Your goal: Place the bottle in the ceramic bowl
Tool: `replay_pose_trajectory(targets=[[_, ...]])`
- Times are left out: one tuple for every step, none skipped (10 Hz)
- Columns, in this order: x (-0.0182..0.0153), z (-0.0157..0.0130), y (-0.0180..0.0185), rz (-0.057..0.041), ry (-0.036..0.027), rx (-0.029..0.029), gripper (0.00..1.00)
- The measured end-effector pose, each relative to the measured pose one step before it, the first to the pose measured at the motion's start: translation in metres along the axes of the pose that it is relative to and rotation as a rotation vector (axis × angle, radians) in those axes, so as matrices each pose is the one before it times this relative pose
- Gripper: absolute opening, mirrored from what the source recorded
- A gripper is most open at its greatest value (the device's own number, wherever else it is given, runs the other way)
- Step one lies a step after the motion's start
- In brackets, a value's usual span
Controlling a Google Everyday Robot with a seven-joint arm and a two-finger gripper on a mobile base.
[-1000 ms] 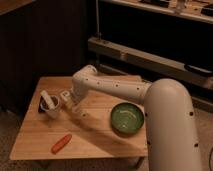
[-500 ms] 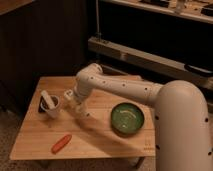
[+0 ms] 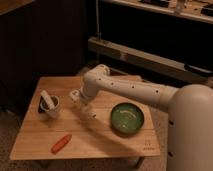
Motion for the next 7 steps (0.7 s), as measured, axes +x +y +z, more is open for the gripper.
replay_pose_trajectory(targets=[[-0.00071,-0.01288,-0.00269,0.00122,0.00072,0.00048,0.18],[-0.00293,-0.00462,-0.00139,0.00171,0.00037,0.00211,0.18],[-0.01207,-0.00674,0.00495,0.00888,0.00120,0.00359,0.18],[-0.01130,-0.00743,0.00426,0.00637,0.00203,0.00490,0.18],[-0.00839,-0.00664,0.00403,0.00610,-0.00016,0.00644,0.18],[-0.00543,-0.01293,0.00491,0.01104,-0.00035,0.00835,0.18],[0.00249,-0.01266,0.00055,0.00811,0.00222,0.00491,0.18]])
